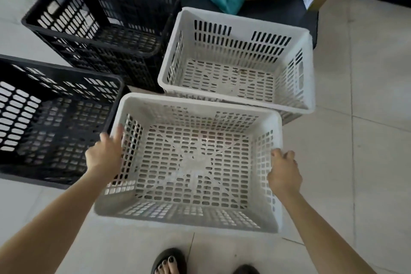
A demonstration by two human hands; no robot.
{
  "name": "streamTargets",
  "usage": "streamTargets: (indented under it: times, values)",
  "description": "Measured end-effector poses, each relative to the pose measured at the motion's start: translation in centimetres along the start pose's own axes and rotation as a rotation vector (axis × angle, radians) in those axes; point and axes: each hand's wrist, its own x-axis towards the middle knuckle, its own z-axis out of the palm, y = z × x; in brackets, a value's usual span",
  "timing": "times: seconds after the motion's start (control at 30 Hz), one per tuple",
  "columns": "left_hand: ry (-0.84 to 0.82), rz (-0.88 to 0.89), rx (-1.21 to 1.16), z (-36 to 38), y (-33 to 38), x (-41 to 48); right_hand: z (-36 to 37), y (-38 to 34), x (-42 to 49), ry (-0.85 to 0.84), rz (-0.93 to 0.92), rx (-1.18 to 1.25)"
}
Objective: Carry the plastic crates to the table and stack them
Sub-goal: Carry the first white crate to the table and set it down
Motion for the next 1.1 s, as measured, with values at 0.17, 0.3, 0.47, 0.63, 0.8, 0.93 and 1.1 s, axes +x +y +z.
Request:
streamTargets:
  times: [0.17,0.3,0.47,0.63,0.8,0.93,1.1]
  values:
    - [-0.011,-0.042,-0.169,-1.2,0.3,-1.0,-1.0,1.9,-0.2,-0.005,0.002,0.098]
    - [-0.103,-0.031,-0.183,-4.7,1.4,-4.6,-4.1,5.5,-3.2,-0.022,0.006,0.115]
    - [-0.159,0.037,-0.219,-11.9,2.9,-10.0,-11.7,10.5,-8.1,-0.036,0.04,0.128]
    - [-0.227,0.102,-0.188,-22.3,4.8,-15.8,-22.8,15.2,-12.2,-0.07,0.086,0.138]
    - [-0.232,0.123,-0.145,-34.0,7.8,-22.0,-34.4,19.6,-14.4,-0.09,0.13,0.115]
    - [-0.238,0.201,-0.125,-41.4,10.6,-24.5,-42.3,23.0,-14.7,-0.072,0.156,0.125]
    - [-0.254,0.248,-0.101,-49.0,17.0,-24.9,-50.0,27.8,-12.1,-0.039,0.168,0.175]
